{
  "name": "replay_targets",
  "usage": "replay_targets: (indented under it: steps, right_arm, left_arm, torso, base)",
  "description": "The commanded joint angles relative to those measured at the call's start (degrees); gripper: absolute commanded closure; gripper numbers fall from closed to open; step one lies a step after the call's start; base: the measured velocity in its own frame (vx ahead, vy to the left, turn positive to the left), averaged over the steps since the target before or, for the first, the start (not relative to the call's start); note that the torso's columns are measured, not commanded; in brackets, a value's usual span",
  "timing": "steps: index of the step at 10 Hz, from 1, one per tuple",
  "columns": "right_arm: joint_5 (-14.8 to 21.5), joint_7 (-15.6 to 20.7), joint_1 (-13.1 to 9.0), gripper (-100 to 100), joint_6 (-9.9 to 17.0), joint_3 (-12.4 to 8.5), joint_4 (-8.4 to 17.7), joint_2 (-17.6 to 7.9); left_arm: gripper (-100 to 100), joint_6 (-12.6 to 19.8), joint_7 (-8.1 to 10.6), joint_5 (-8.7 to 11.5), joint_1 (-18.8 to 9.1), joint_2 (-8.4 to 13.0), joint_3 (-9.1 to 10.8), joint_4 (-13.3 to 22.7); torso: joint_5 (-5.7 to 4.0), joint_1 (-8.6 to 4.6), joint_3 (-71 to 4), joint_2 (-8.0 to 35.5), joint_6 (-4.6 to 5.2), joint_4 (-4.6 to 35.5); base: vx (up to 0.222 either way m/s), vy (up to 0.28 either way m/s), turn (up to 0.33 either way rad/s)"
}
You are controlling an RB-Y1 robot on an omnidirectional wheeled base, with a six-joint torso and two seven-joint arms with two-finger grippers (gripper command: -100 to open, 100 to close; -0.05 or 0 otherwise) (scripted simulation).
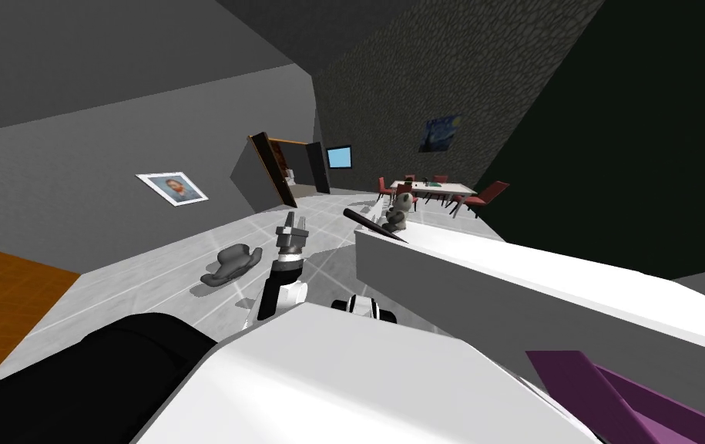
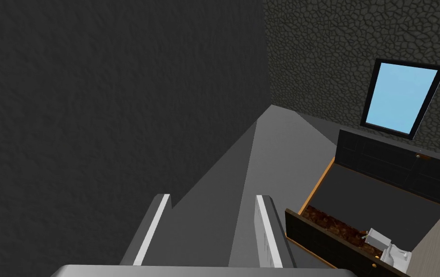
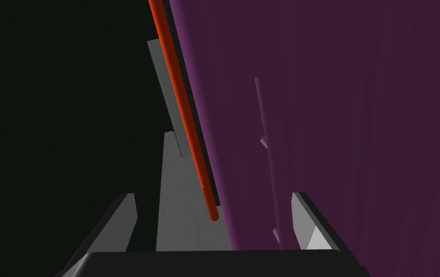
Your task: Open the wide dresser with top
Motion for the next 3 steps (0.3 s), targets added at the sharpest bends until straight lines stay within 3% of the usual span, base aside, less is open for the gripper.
replay_targets:
  steps: [1,3]
  right_arm:
    - [-0.02,0.01,-0.01,0,-0.10,0.02,-0.03,0.10]
    - [-0.06,0.02,-0.02,0,-0.25,0.05,-0.07,0.27]
  left_arm:
    - [0,0.00,0.00,0.00,0.00,0.00,0.00,0.00]
    - [0,0.00,0.00,0.00,0.00,0.00,0.00,0.00]
  torso:
    - [-0.06,-0.04,0.02,0.00,-0.03,0.01]
    - [-0.14,-0.11,0.08,0.04,-0.06,0.03]
  base:
    - [0.000,0.000,0.000]
    - [0.000,0.000,0.000]
